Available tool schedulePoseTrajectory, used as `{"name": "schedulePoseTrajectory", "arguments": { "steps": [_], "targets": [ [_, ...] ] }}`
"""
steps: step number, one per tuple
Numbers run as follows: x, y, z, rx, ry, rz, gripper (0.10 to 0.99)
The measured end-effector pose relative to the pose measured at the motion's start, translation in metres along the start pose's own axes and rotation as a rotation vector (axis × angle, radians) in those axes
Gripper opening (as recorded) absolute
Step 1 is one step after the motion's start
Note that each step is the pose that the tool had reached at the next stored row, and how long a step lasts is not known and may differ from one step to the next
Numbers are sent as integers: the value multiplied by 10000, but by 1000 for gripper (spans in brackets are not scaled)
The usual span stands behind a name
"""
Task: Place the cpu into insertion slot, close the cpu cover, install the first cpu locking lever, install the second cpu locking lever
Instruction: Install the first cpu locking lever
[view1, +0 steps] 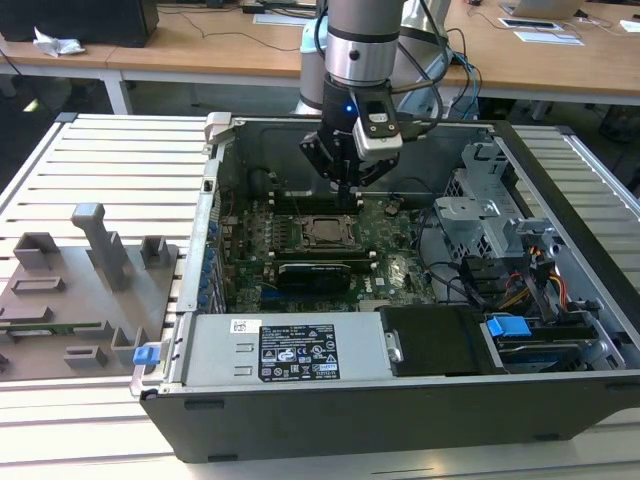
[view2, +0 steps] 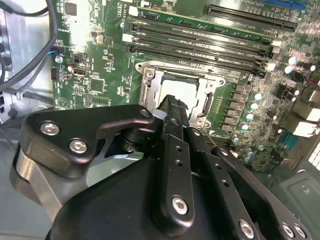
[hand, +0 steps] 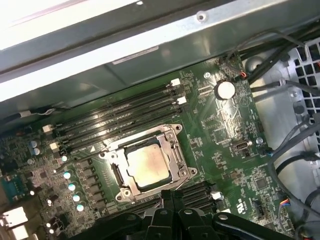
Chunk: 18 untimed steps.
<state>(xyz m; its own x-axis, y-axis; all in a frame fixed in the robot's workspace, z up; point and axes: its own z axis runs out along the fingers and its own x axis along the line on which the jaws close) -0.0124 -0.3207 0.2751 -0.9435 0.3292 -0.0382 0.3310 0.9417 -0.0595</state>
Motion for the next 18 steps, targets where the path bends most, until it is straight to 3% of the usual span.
{"name": "schedulePoseTrajectory", "arguments": {
  "steps": [6,8,10,18],
  "targets": [
    [0,0,0,-34,-46,-803,106],
    [0,0,0,-168,-16,-924,106],
    [0,0,0,-501,82,-955,106],
    [0,0,0,-546,64,-1674,106]
  ]
}}
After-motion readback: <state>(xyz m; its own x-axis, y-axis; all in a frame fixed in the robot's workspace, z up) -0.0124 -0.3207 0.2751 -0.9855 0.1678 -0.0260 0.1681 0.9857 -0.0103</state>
